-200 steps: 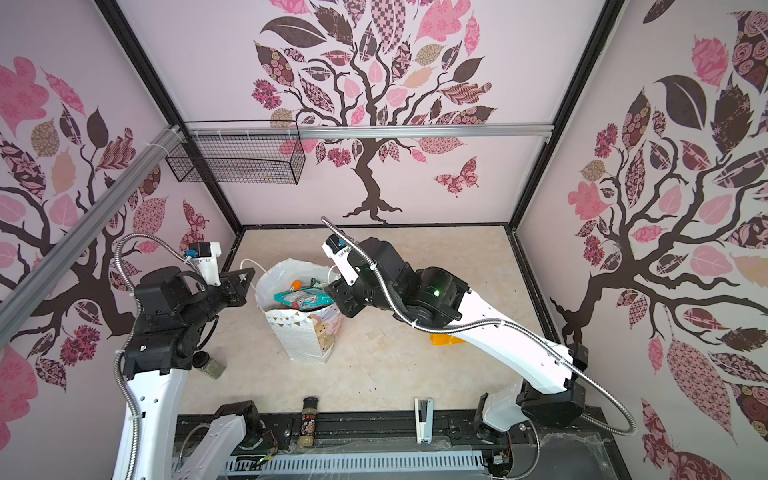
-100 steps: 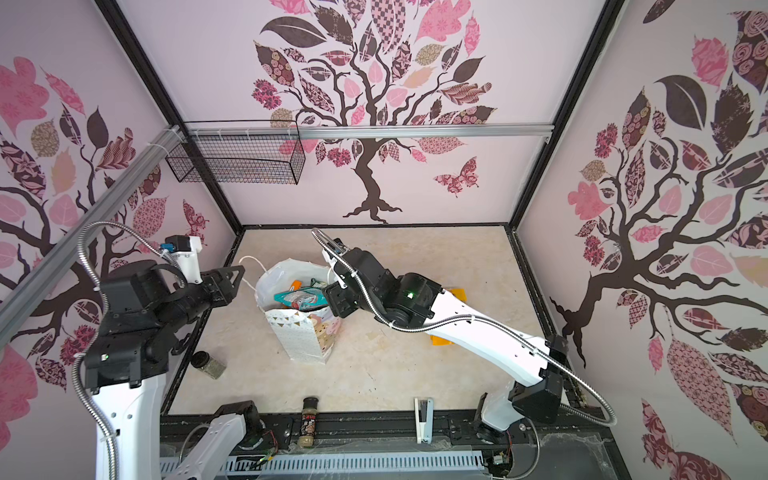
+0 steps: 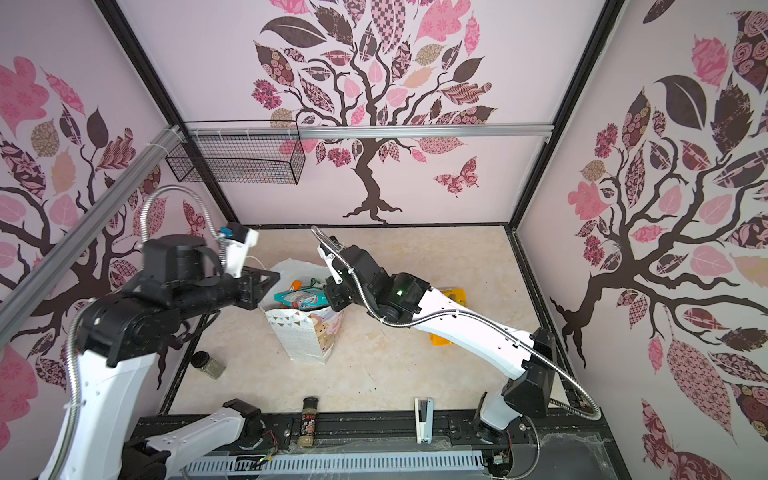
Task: Place the snacks into the paper bag
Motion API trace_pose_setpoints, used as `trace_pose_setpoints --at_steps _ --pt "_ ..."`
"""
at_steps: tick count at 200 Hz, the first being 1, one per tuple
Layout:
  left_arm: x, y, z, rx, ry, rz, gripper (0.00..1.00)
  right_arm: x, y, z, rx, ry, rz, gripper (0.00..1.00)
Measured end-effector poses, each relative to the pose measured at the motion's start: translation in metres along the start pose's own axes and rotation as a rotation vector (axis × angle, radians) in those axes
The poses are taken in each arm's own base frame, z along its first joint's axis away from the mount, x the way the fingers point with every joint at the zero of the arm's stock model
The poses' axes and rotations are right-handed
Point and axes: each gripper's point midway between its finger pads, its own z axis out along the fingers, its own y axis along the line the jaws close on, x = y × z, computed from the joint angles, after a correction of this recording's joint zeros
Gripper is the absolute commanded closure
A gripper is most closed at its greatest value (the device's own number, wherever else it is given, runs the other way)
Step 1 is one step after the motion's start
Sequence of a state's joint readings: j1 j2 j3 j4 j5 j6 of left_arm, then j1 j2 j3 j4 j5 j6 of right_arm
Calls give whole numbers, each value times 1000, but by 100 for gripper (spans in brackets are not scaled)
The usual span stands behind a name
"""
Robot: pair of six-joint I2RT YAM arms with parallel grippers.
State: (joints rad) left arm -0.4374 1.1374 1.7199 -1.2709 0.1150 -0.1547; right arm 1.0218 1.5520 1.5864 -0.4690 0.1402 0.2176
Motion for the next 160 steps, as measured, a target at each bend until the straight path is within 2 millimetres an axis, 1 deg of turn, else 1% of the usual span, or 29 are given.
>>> trace_pose_setpoints --at_steps 9,16,32,37,54,70,90,111,128,160 --pt "2 1 19 -23 54 16 84 1 -1 -1 -4 -4 -3 99" --pt "2 6 36 -56 102 21 84 1 -2 -3 -9 -9 -3 99" --pt "3 17 68 -116 195 28 85 2 -3 -9 -17 -15 -4 99" --pt "4 19 79 -126 226 31 86 3 -3 -11 -21 -14 -4 99" --pt "6 21 105 -130 301 40 92 8 -2 -15 -37 -16 -4 99" --pt "18 26 124 -139 381 43 93 13 -3 -21 -48 -21 -3 98" --pt "31 35 134 -144 453 26 93 15 -2 -26 -58 -22 -8 98" --pt "45 50 136 -150 499 -17 98 17 -3 -29 -59 -27 -13 97" --pt "55 61 138 -162 533 -40 99 19 -4 -31 -60 -30 -16 97" --pt "82 61 148 -143 610 -57 100 19 -3 -31 -69 -35 -21 96"
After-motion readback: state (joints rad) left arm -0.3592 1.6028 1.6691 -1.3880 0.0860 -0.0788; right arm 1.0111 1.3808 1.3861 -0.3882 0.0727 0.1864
